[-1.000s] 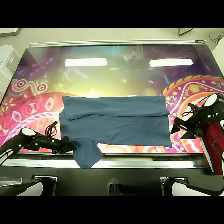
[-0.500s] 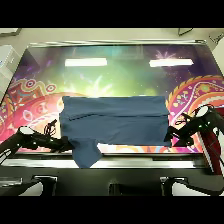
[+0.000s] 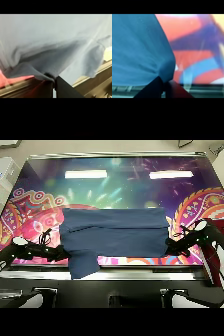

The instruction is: Fold the clothes and pants, and hang the long-sleeved shirts on hangers.

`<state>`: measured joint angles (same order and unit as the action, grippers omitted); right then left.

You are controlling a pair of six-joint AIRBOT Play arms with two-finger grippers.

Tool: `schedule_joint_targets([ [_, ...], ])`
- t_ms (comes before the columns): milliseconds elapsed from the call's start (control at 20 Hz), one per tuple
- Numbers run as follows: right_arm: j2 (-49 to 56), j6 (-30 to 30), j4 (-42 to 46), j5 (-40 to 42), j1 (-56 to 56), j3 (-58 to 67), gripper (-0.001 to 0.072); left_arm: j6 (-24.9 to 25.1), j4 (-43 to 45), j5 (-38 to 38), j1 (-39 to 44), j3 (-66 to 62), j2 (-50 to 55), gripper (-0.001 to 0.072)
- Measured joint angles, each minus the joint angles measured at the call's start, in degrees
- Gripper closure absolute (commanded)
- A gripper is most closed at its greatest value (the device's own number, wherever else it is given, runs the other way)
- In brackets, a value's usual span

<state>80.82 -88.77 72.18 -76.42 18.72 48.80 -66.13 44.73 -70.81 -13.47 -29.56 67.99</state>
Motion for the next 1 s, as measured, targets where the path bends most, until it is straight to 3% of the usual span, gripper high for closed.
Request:
schedule_joint_targets([
  [350,0.48,0.09,-3.26,1.36,-2.62,18.47,0.0674,-1.36,0.28,0.94,-0.24,-20.28,3.19,0.0683],
  [600,9.27,-3.02,-3.50,5.53,-4.90,29.73,0.0673,-3.34,0.31,2.91,3.17,-39.12,16.31,0.0682],
  [900,18.43,-4.96,-7.52,10.08,-5.35,33.90,0.0667,-6.38,0.35,3.02,6.60,-53.94,32.52,0.0674],
  [950,19.41,-5.20,-8.59,10.80,-5.38,34.10,0.0623,-6.88,0.37,2.82,6.86,-54.88,34.25,0.0581],
  [1000,20.13,-5.33,-9.53,11.34,-5.35,34.42,0.0541,-7.02,0.37,2.51,7.02,-55.60,35.58,0.0365],
])
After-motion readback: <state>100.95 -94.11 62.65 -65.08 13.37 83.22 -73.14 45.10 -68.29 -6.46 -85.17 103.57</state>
